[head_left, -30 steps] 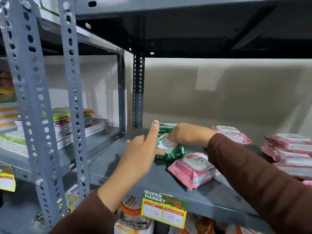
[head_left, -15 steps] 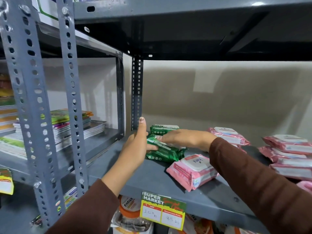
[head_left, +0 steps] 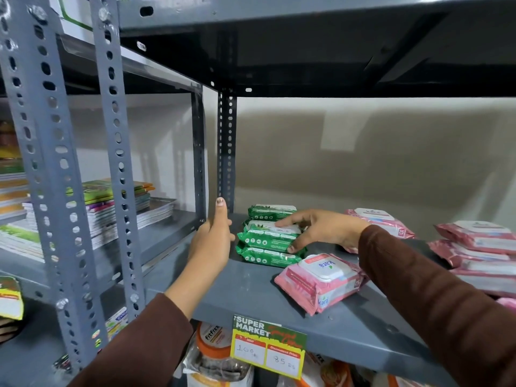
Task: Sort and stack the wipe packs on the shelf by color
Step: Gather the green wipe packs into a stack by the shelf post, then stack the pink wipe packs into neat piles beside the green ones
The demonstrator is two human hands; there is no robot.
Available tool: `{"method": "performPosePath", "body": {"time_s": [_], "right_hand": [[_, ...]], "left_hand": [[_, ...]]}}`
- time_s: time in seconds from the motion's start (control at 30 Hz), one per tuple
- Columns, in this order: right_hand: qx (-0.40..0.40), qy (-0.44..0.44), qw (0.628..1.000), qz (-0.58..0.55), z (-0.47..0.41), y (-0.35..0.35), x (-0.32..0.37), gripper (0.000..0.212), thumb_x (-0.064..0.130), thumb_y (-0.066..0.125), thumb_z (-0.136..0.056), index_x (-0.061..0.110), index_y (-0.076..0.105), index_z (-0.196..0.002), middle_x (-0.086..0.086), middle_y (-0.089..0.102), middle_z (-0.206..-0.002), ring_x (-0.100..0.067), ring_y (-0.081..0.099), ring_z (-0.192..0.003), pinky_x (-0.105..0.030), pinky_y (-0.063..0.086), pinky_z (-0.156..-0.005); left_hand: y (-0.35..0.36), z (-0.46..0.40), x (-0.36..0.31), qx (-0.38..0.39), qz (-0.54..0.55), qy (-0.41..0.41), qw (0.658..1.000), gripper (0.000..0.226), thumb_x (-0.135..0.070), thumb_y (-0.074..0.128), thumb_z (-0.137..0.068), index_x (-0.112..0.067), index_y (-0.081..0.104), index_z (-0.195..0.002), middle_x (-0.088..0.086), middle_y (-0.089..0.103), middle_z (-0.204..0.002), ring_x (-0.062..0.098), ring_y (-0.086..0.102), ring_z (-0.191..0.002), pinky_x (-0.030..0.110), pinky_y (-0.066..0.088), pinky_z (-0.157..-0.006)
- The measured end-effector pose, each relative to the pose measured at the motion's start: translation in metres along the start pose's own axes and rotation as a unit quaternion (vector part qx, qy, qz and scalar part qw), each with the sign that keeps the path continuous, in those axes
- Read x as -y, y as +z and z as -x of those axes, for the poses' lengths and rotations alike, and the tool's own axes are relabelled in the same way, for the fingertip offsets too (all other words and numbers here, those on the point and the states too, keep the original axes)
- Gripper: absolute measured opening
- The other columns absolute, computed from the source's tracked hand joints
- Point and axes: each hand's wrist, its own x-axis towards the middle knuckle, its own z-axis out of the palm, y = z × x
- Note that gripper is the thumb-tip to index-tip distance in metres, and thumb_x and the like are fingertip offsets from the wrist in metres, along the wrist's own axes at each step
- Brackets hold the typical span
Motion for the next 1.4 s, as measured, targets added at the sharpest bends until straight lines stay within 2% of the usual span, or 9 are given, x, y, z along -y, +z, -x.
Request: {"method": "performPosePath", "body": {"time_s": [0.2, 0.33, 0.53, 0.63, 0.8, 1.03, 1.13, 1.27, 1.4], "right_hand": [[0.023, -0.014, 1.000, -0.007, -0.005, -0.003, -0.004, 0.063, 0.011, 0.085, -0.073, 0.035, 0.065, -0.127, 0.012, 0.060, -0.137, -0.014, 0.057, -0.124, -0.038, 0.034, -0.117], [0.035, -0.023, 0.999, -0.007, 0.000, -0.002, -0.006, 0.063, 0.017, 0.081, -0.080, 0.031, 0.059, -0.137, 0.011, 0.060, -0.138, -0.011, 0.061, -0.120, -0.034, 0.041, -0.113], [-0.056, -0.040, 0.994, -0.081, 0.057, -0.022, -0.015, 0.052, 0.020, 0.064, -0.095, 0.021, 0.048, -0.145, 0.008, 0.053, -0.145, 0.004, 0.052, -0.128, -0.013, 0.042, -0.105], [-0.107, -0.037, 0.986, -0.126, 0.104, -0.029, -0.026, 0.043, 0.022, 0.064, -0.093, 0.026, 0.056, -0.135, 0.012, 0.062, -0.136, 0.011, 0.059, -0.115, -0.007, 0.048, -0.087], [-0.163, -0.058, 0.970, -0.173, 0.176, -0.005, -0.045, 0.050, 0.026, 0.067, -0.080, 0.029, 0.060, -0.130, 0.018, 0.069, -0.127, 0.004, 0.060, -0.121, -0.011, 0.046, -0.099], [-0.202, 0.032, 0.956, -0.209, 0.182, 0.025, -0.078, 0.052, 0.012, 0.072, -0.088, 0.032, 0.056, -0.132, 0.005, 0.066, -0.132, -0.003, 0.062, -0.121, -0.028, 0.046, -0.108], [-0.207, 0.043, 0.948, -0.240, 0.183, 0.026, -0.077, 0.051, 0.009, 0.068, -0.092, 0.024, 0.054, -0.138, 0.005, 0.065, -0.133, -0.005, 0.060, -0.123, -0.034, 0.044, -0.111], [-0.252, 0.024, 0.913, -0.319, 0.199, 0.015, -0.071, 0.040, -0.008, 0.054, -0.095, 0.026, 0.065, -0.113, 0.016, 0.077, -0.107, 0.000, 0.069, -0.106, -0.022, 0.053, -0.095], [-0.315, 0.046, 0.839, -0.441, 0.210, -0.006, -0.078, 0.022, 0.004, 0.053, -0.098, 0.014, 0.063, -0.115, 0.000, 0.080, -0.098, -0.019, 0.071, -0.105, -0.034, 0.049, -0.100]], "left_hand": [[0.004, 0.006, -0.004, 0.035, -0.076, -0.003, 0.996, 0.079, -0.083, 0.013, -0.080, -0.031, 0.073, -0.080, 0.004, 0.072, -0.105, 0.026, 0.062, -0.097, 0.046, 0.046, -0.096], [0.003, 0.012, -0.010, 0.030, -0.092, 0.000, 0.995, 0.077, -0.077, 0.015, -0.087, -0.027, 0.074, -0.092, -0.001, 0.067, -0.097, 0.021, 0.060, -0.091, 0.037, 0.045, -0.085], [-0.007, 0.051, -0.008, 0.026, -0.026, 0.144, 0.989, 0.031, -0.058, 0.049, -0.090, -0.032, 0.061, -0.101, -0.020, 0.063, -0.097, 0.004, 0.058, -0.094, 0.029, 0.046, -0.083], [-0.004, 0.074, 0.002, 0.145, -0.053, 0.148, 0.977, 0.056, -0.074, 0.061, -0.071, -0.042, 0.055, -0.116, -0.026, 0.063, -0.105, -0.004, 0.057, -0.102, 0.027, 0.049, -0.088], [0.030, 0.095, -0.006, 0.246, -0.198, 0.140, 0.939, 0.099, -0.081, 0.067, -0.051, -0.038, 0.041, -0.136, -0.024, 0.051, -0.130, -0.001, 0.051, -0.114, 0.026, 0.044, -0.098], [0.059, 0.084, -0.016, 0.225, -0.249, 0.146, 0.931, 0.029, -0.040, 0.084, -0.057, -0.030, 0.066, -0.078, -0.020, 0.069, -0.070, -0.012, 0.059, -0.061, 0.012, 0.048, -0.058], [0.068, 0.079, -0.021, 0.227, -0.201, 0.147, 0.941, 0.035, -0.030, 0.089, -0.057, -0.040, 0.058, -0.069, -0.024, 0.066, -0.070, -0.021, 0.056, -0.058, 0.003, 0.042, -0.052], [0.091, 0.074, -0.035, 0.289, -0.143, 0.171, 0.931, 0.040, -0.023, 0.089, -0.057, -0.036, 0.068, -0.089, -0.014, 0.076, -0.086, -0.002, 0.069, -0.076, 0.016, 0.054, -0.068], [0.134, 0.053, -0.049, 0.388, -0.103, 0.154, 0.903, 0.050, -0.009, 0.089, -0.058, -0.016, 0.073, -0.105, 0.003, 0.078, -0.091, 0.014, 0.071, -0.075, 0.027, 0.057, -0.065]]}}
